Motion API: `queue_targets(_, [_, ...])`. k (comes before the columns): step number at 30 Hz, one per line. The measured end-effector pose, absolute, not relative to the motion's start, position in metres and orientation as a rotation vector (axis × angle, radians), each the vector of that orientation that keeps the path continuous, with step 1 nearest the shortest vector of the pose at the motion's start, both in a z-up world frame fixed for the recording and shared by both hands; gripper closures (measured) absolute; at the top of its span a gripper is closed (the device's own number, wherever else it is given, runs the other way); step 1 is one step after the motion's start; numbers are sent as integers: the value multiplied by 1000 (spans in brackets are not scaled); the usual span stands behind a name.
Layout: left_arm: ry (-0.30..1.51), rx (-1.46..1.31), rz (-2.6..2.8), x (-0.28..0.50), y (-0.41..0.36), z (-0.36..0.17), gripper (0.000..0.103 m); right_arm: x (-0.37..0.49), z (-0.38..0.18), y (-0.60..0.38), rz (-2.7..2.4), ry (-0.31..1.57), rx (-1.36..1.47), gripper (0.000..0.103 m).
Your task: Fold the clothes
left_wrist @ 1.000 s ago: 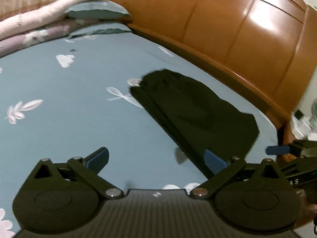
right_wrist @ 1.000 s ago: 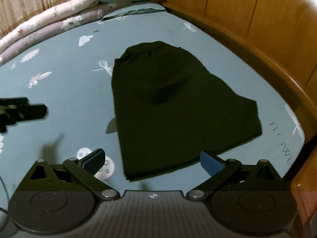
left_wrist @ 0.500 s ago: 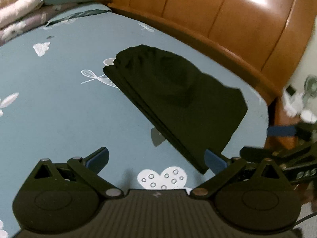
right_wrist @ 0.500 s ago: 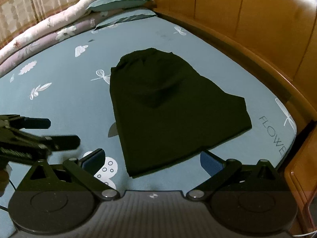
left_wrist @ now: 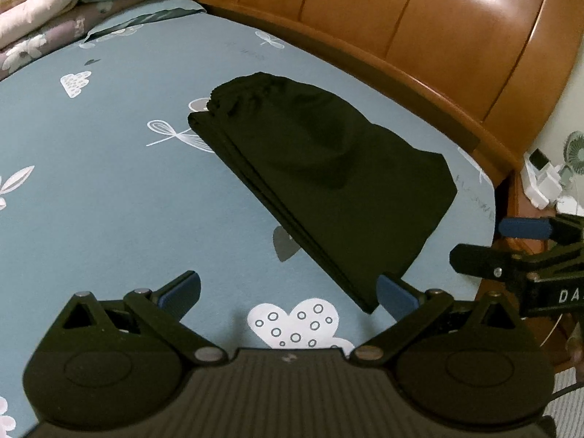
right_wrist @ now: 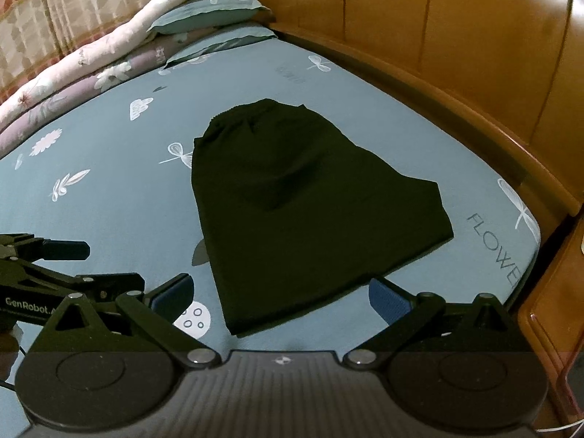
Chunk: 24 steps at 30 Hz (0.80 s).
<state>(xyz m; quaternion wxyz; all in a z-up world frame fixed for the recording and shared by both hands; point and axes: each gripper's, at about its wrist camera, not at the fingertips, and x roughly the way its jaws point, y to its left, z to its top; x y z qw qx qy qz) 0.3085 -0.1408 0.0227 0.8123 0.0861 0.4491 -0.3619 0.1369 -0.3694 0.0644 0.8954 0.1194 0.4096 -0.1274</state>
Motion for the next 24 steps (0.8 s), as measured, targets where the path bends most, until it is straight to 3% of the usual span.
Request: queue_targets(24, [964,218,-774,307,-147,18,1,142,57,-375,-278,862,263,0])
